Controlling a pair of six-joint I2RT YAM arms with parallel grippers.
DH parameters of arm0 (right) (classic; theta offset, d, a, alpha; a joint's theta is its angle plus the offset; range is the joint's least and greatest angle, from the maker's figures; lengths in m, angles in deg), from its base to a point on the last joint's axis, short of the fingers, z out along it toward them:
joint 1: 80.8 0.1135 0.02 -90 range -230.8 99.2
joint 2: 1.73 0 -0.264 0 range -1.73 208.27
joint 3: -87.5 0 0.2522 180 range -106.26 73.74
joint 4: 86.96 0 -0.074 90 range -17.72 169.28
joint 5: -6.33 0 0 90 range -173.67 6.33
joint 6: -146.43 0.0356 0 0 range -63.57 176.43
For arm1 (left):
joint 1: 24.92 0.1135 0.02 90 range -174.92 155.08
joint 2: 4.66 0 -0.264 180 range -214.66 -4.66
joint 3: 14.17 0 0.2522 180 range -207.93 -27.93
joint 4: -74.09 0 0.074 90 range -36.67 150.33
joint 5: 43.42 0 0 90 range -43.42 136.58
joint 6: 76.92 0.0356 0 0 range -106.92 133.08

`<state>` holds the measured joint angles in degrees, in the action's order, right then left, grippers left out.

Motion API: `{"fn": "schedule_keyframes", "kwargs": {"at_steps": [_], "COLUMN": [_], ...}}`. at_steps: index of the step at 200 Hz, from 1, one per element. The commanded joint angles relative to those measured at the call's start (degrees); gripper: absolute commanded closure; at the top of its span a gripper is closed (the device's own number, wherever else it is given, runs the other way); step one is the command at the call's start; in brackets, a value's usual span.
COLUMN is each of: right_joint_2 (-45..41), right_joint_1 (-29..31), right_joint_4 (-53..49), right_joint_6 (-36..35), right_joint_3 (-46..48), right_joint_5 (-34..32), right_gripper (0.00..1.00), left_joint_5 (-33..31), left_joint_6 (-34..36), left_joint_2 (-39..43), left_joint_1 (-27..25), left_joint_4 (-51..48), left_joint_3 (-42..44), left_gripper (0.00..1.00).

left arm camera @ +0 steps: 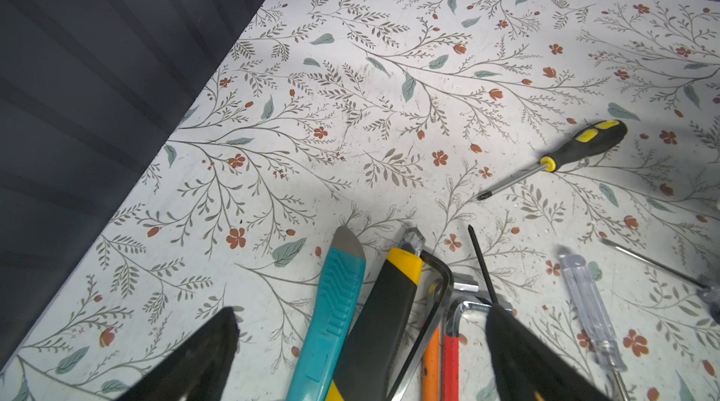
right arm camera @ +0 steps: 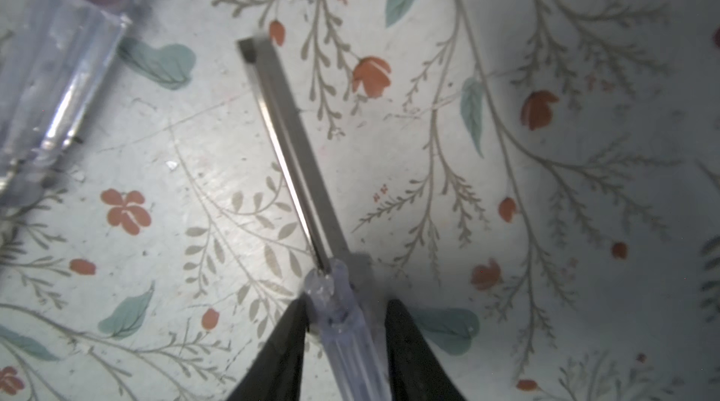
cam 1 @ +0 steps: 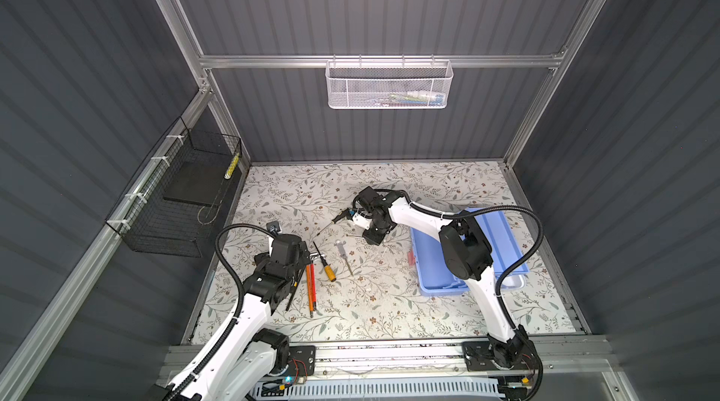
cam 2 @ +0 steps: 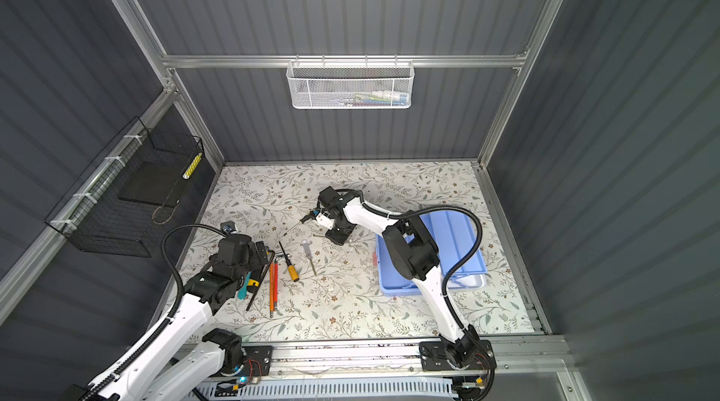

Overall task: Pack the tool kit
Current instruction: 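Reach the right gripper to the clear-handled screwdriver while the left moves over the tools, then grasp the clear-handled screwdriver with the right gripper and lift it, then carry the screwdriver over the open box and drop it into a compartment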

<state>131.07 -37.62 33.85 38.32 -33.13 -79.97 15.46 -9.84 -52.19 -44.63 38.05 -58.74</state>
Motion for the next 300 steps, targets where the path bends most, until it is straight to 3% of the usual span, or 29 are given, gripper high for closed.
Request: {"fn": "schedule_keyframes", "kwargs": {"at_steps": [1,12,53,60,108,175,191,207,230,271,300], "right_joint_2": [1.1,0.3,-3.1,-4.0,-17.2,-45.7,-50.1,-51.9,-52.2,-55.8,-57.2], "right_joint_1": [0.7,0.8,0.8,0.7,-2.4,-16.5,-19.4,-20.7,-23.0,-28.2,-29.1], "right_joint_4": [-3.1,-3.0,-1.9,-1.4,-4.0,-13.7,-12.3,-13.1,-18.1,-17.3,-13.2], "right_joint_6": [4.5,5.9,11.3,12.6,19.5,28.3,28.0,27.8,27.6,27.5,27.7], "right_joint_3": [4.3,5.3,8.4,9.1,15.2,27.5,29.2,28.5,26.5,32.7,38.8], "right_joint_5": [-3.5,-3.7,-5.9,-6.5,-7.7,-13.9,-12.0,-10.3,-17.2,-24.3,-23.8], "right_gripper": [0.73,0.84,0.94,1.00,1.00,1.00,1.00,1.00,1.00,1.00,1.00], "left_joint_5": [-1.0,-1.0,-0.9,-1.2,-1.1,-0.9,-1.0,-0.9,-0.9,-0.6,-0.4], "left_joint_6": [-0.6,-0.6,-0.6,-0.7,-0.7,-0.6,-0.6,-0.5,-0.5,-0.5,-0.3], "left_joint_2": [0.5,0.1,-0.2,-0.1,0.0,-2.4,-2.8,-2.9,-3.4,-4.3,-5.5], "left_joint_1": [0.4,0.5,0.5,0.5,0.5,0.5,0.5,0.5,0.5,0.5,0.5], "left_joint_4": [-0.5,-0.5,-0.6,-0.6,-0.6,-0.5,-0.6,-0.5,-0.5,-0.4,-0.3], "left_joint_3": [-0.7,-0.9,-1.1,-1.1,-1.0,-1.9,-2.1,-2.0,-2.3,-2.6,-3.1], "left_gripper": [0.01,0.01,0.01,0.01,0.01,0.01,0.00,0.01,0.01,0.00,0.01]}}
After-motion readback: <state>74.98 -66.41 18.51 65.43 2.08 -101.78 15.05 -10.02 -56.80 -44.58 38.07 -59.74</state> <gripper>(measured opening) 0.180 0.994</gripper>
